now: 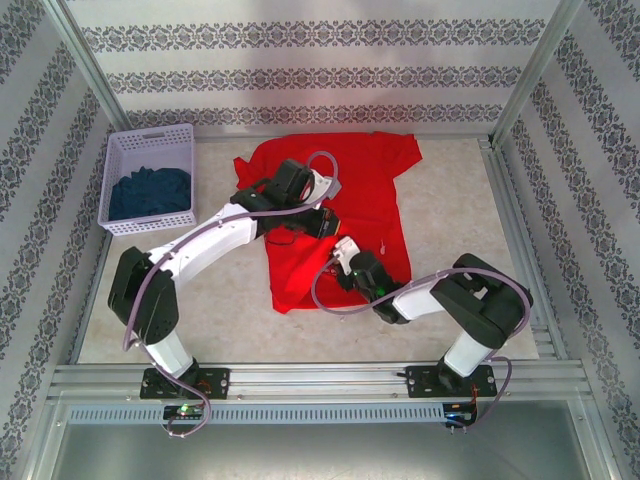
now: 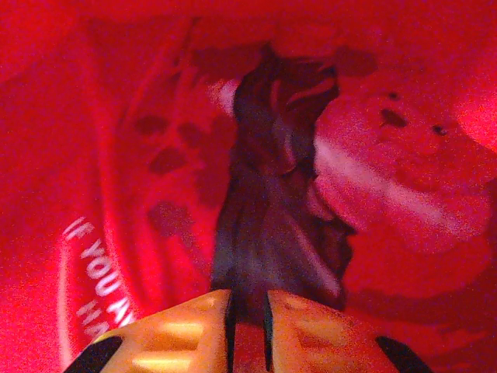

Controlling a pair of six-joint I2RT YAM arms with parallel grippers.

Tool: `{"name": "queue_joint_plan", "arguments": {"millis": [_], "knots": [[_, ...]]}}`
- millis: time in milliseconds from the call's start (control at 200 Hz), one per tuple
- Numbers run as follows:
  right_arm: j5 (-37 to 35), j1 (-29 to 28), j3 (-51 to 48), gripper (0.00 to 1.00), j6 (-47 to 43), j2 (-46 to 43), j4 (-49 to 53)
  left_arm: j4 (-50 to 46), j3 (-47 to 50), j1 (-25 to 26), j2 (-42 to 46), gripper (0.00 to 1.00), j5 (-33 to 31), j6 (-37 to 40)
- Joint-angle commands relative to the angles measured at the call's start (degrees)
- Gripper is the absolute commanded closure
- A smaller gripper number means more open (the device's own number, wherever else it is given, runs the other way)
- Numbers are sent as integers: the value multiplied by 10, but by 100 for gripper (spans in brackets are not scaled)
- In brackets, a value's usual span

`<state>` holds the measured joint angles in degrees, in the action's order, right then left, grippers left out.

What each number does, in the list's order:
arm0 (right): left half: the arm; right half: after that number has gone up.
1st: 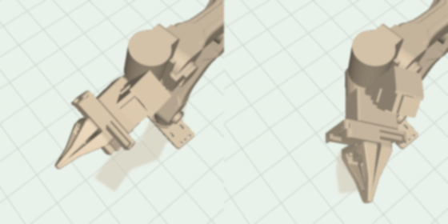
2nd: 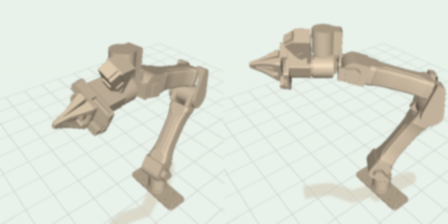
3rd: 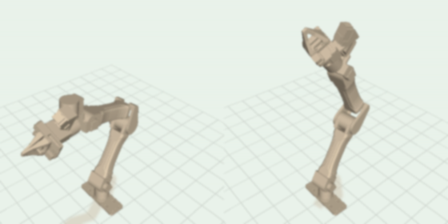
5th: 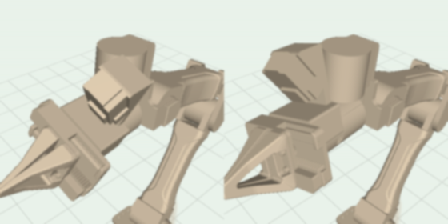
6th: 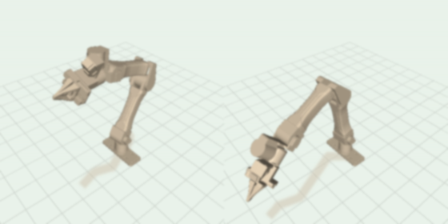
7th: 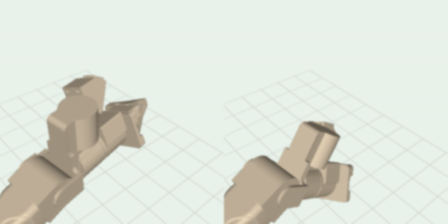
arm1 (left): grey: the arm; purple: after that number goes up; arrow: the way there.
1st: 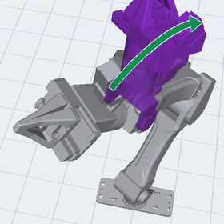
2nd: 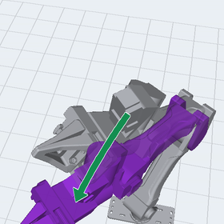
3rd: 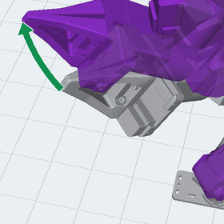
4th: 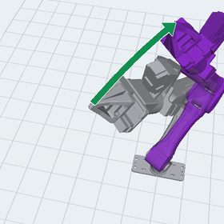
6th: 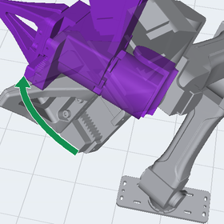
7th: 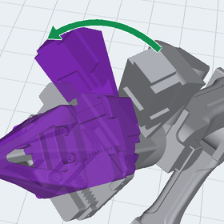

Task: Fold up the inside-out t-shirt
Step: Turn the T-shirt inside out at the center of the table.

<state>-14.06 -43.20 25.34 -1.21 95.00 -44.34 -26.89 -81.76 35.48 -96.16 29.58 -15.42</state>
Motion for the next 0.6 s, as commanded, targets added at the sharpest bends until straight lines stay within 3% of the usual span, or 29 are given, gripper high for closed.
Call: {"name": "queue_joint_plan", "arguments": {"millis": [0,230,425,595], "knots": [[-42,14,21,80,28,5,-12,-20,-21,-7,42,100,28,11],[-143,18,25,81,7,-2,31,58,-8,-3,94,100,148,-44],[-101,17,22,77,7,27,-9,39,-20,3,116,100,123,-34],[-26,66,51,75,61,46,-17,5,-22,3,132,100,91,-4]]}}
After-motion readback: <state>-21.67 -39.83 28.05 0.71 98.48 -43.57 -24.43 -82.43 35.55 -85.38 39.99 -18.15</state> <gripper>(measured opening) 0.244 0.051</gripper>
